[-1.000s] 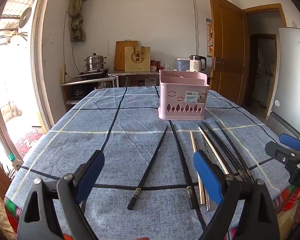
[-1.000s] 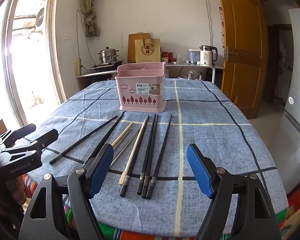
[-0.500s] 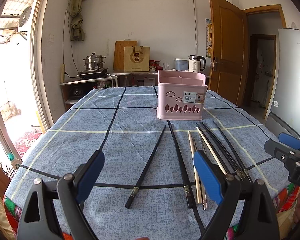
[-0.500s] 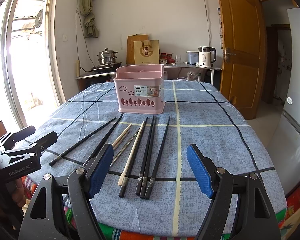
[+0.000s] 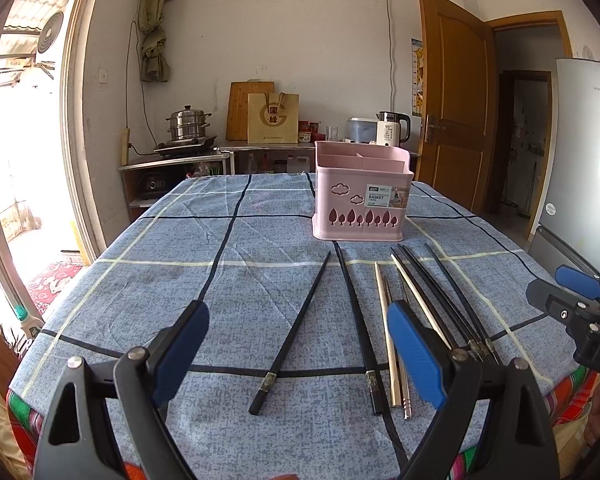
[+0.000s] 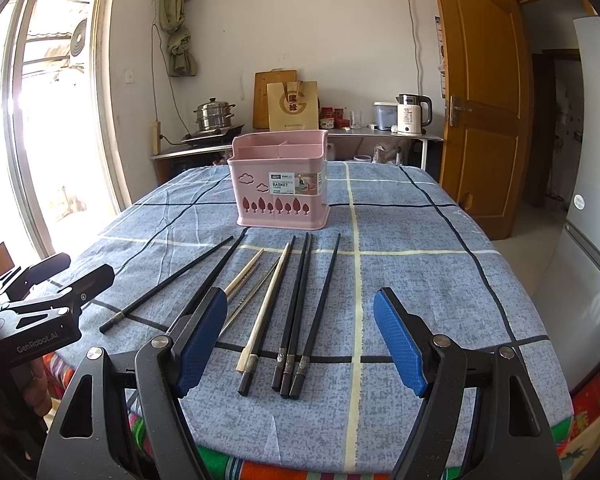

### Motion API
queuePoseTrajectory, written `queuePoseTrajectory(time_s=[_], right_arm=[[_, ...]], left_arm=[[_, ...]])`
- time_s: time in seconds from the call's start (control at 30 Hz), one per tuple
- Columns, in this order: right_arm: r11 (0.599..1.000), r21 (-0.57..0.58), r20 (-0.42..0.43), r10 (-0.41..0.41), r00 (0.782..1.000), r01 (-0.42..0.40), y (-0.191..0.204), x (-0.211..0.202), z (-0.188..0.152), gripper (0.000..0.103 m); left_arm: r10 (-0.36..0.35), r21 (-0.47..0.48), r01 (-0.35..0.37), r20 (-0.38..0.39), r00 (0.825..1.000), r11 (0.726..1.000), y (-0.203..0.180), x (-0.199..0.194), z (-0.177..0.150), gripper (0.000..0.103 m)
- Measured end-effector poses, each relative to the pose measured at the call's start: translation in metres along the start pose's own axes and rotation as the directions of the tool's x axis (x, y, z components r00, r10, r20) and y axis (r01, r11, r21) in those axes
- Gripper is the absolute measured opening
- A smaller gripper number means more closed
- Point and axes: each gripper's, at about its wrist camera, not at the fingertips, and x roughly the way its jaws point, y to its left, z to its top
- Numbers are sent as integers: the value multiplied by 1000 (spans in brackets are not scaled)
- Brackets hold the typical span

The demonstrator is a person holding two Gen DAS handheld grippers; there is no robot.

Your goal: Organize utensils

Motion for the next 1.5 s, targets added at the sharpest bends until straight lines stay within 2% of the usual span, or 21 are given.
queuePoseTrajectory(time_s=[1.5], right_arm=[[1000, 0, 2, -1, 1000, 1, 1, -1, 0, 76]], left_arm=[[-11, -3, 10, -4, 1000, 1000, 0, -3, 2, 92]])
